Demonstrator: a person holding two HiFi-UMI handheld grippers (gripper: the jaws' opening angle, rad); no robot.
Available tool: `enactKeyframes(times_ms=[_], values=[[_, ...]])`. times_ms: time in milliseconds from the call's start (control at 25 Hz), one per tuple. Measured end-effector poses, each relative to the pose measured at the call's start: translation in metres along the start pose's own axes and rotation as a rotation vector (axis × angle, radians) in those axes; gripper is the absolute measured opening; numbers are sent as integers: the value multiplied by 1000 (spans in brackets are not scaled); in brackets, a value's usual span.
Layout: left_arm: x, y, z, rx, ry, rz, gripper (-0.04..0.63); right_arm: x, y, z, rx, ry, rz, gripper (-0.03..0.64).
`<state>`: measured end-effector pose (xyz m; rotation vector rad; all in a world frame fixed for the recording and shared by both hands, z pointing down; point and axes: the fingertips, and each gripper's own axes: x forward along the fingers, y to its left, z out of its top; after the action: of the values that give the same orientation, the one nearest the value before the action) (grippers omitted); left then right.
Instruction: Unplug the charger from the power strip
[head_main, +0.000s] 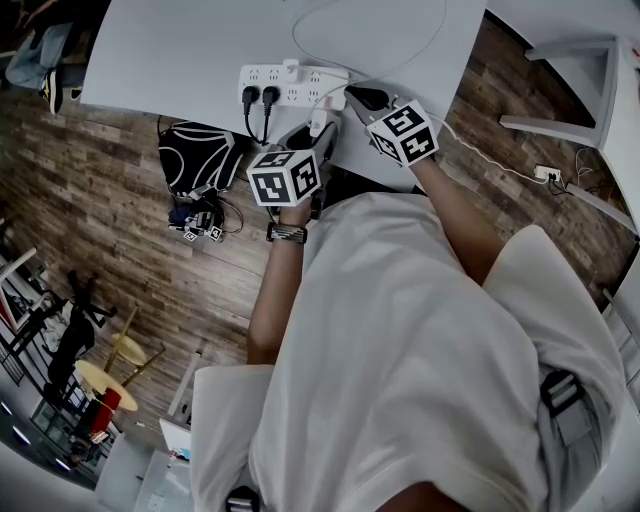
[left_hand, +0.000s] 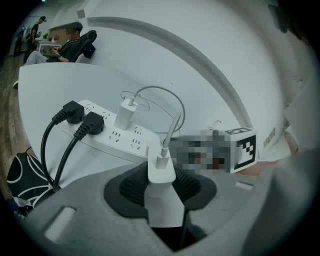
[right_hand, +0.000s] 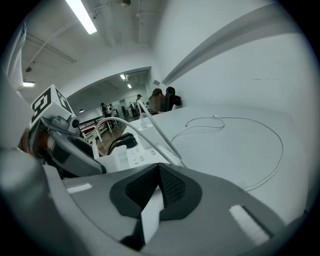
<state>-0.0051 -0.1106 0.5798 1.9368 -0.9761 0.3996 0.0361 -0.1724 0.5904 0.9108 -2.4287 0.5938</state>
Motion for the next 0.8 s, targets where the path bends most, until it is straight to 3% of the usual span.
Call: enactKeyframes(times_ms=[800], values=[[8, 31, 1, -41, -62, 69, 176, 1, 1, 1, 13, -10, 6, 2]])
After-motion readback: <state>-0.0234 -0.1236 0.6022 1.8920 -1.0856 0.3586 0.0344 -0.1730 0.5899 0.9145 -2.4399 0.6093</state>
